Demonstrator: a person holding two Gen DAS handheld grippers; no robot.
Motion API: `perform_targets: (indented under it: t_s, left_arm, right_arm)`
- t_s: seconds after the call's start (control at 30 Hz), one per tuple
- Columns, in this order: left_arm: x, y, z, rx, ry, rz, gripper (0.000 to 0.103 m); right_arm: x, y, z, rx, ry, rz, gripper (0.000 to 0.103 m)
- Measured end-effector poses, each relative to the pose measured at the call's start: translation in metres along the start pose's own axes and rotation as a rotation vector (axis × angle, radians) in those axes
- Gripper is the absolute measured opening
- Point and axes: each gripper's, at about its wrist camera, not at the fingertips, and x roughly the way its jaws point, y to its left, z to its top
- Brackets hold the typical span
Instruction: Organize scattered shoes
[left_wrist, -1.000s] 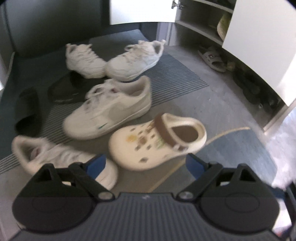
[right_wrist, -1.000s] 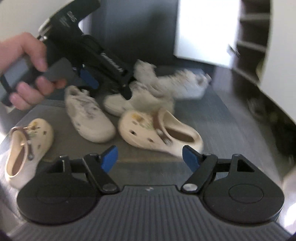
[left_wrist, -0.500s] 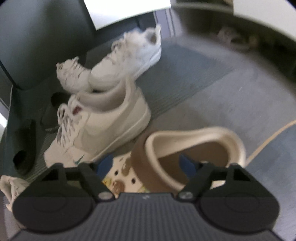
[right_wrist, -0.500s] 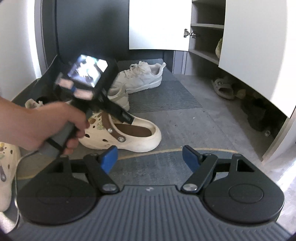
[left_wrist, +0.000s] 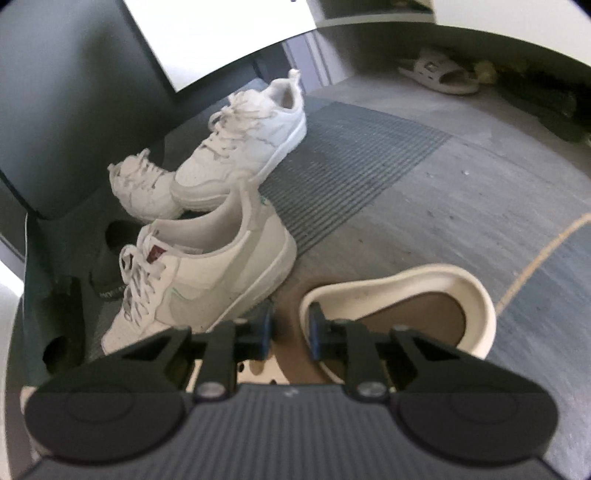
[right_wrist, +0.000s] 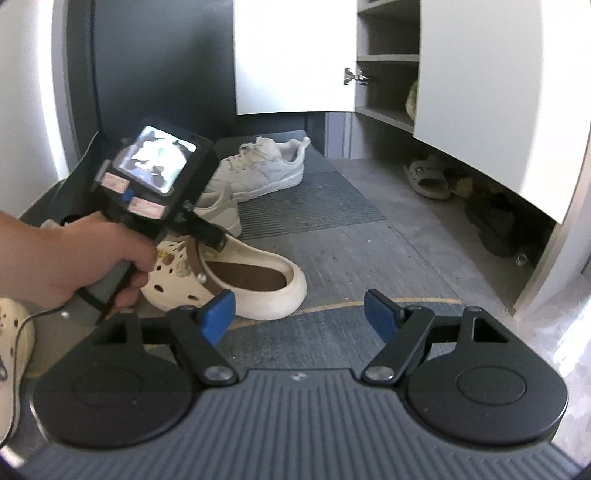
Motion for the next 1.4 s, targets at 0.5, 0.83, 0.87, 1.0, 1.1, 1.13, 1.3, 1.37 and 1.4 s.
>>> perform_targets:
  t_s: [0.5, 0.83, 0.87, 1.0, 1.1, 1.13, 1.3, 1.37, 1.4]
  left_arm:
    - [-0.089, 0.019, -0.033, 0.072, 0.013, -0.078, 0.016]
    - [-0.139, 0.026, -0.08, 0.143, 0.085, -0.12, 0.017]
    - [-0.138, 0.024, -0.085, 0.148, 0.1, -0.125, 0.017]
    - [-0.125, 0.014, -0.103, 0.171, 0.141, -0.144, 0.017]
    - [-0.123, 0.008, -0.11, 0.191, 0.124, -0.157, 0.017]
    - [-0.123, 0.008, -0.11, 0.187, 0.126, -0.162, 0.017]
    - [-0.119, 0.009, -0.115, 0.132, 0.102, -0.274, 0.024]
    - [-0.119, 0.007, -0.117, 0.131, 0.092, -0.253, 0.024]
    - [-0.118, 0.005, -0.118, 0.132, 0.088, -0.248, 0.025]
  right_arm:
    - [-0.008, -0.011, -0.001, 0.072, -0.037, -0.026, 0.079]
    - [-0.011, -0.009, -0.007, 0.071, -0.01, 0.001, 0.079]
    - [-0.01, -0.009, -0.008, 0.07, -0.005, 0.005, 0.079]
    - [-0.011, -0.008, -0.016, 0.074, 0.017, 0.013, 0.079]
    - [-0.017, -0.01, -0.021, 0.069, 0.028, 0.003, 0.079]
    - [-0.02, -0.01, -0.023, 0.064, 0.028, 0.001, 0.079]
    - [-0.027, -0.012, -0.032, 0.056, 0.046, 0.01, 0.079]
    - [-0.028, -0.013, -0.035, 0.064, 0.057, 0.009, 0.079]
    - [-0.029, -0.014, -0.036, 0.066, 0.061, 0.009, 0.079]
